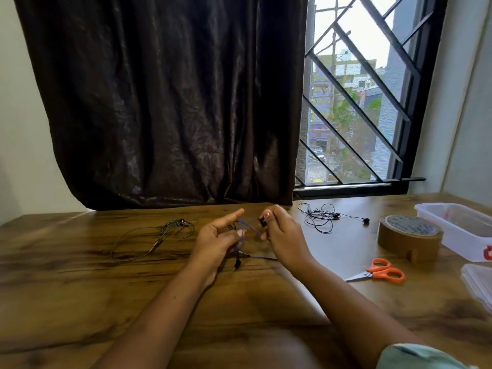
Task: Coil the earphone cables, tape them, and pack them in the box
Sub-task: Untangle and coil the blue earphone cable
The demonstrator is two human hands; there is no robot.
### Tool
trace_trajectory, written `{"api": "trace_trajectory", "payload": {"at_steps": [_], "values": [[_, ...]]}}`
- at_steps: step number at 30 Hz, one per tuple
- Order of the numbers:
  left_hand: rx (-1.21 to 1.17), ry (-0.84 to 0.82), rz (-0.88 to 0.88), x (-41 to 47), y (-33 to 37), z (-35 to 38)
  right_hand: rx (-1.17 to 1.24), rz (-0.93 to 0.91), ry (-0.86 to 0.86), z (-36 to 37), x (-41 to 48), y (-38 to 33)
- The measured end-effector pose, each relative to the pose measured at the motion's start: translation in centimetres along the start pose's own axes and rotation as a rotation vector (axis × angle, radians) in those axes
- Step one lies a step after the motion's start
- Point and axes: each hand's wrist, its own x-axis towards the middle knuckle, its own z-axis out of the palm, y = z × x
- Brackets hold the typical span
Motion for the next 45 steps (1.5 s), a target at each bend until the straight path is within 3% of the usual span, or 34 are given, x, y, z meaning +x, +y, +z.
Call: {"api": "trace_trajectory", "payload": {"at_steps": [6, 10, 18, 28, 37, 42, 45], "values": [[0.015, -0.095, 0.052, -0.1, 0.1, 0.2, 0.322, 0.159, -0.066, 0.6, -0.2, -0.5], [-0.021, -0.19, 0.045, -0.4, 0.1, 0.3, 0.325, 0.213, -0.123, 0.4, -0.2, -0.3], [0.092, -0.134, 0.128, 0.0, 0.0, -0.4, 0.366, 0.237, -0.229, 0.1, -0.3, -0.9], [0.176, -0.132, 0.172, -0.5, 0.4, 0.9, 0.163, 0.105, 0.028, -0.1, 0.1, -0.4], [0.155, -0.097, 0.197, -1.0, 1.0, 0.9, 0.21, 0.179, -0.109, 0.0, 0.0, -0.6], [0.193, -0.116, 0.213, -0.9, 0.8, 0.7, 0.472, 0.268, -0.218, -0.2, 0.1, -0.8], [0.295, -0.16, 0.195, -0.9, 0.5, 0.6, 0.487, 0.26, -0.268, -0.4, -0.1, -1.1]]}}
